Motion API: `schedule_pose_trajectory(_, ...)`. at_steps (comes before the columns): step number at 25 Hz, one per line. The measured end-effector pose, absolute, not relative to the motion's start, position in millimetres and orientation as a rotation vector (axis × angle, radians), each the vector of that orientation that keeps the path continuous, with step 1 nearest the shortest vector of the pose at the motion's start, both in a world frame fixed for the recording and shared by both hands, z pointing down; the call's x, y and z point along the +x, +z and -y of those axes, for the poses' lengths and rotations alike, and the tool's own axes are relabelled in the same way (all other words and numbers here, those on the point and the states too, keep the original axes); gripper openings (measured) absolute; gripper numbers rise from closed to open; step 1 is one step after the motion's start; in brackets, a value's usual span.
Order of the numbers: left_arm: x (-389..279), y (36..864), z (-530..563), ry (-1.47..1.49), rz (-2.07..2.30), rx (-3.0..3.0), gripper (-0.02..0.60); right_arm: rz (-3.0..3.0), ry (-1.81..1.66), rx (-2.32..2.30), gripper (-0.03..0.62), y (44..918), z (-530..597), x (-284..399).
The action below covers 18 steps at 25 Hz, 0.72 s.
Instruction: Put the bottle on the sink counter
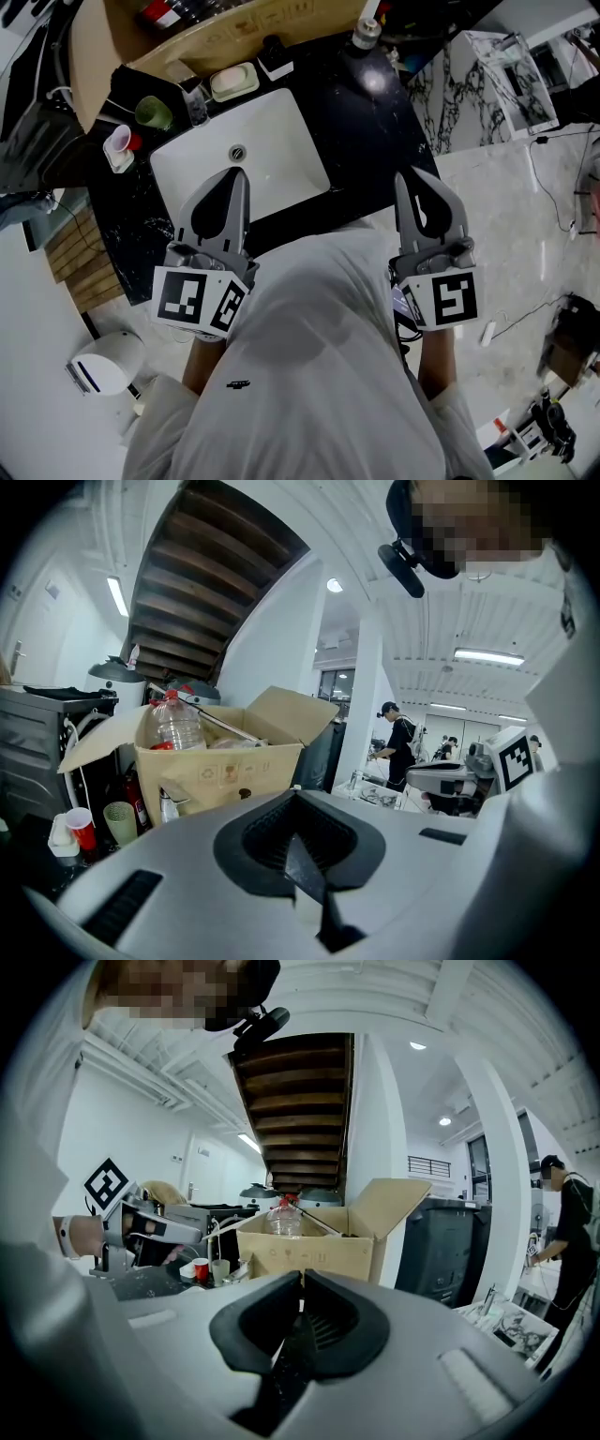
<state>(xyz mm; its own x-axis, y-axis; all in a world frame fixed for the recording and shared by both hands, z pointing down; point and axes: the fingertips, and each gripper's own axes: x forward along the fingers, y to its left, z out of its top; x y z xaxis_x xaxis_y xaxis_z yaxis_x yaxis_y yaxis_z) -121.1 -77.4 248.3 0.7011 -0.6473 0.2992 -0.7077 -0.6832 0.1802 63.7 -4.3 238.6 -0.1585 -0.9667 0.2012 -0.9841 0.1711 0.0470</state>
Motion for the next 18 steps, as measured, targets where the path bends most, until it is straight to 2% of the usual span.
schedule_pose_trajectory(18, -124.1, 252.7, 85.6, 0.307, 1.068, 2.619, 0.006, 2.255, 0.139, 1.893, 0.011, 240.8, 12.7, 59.1)
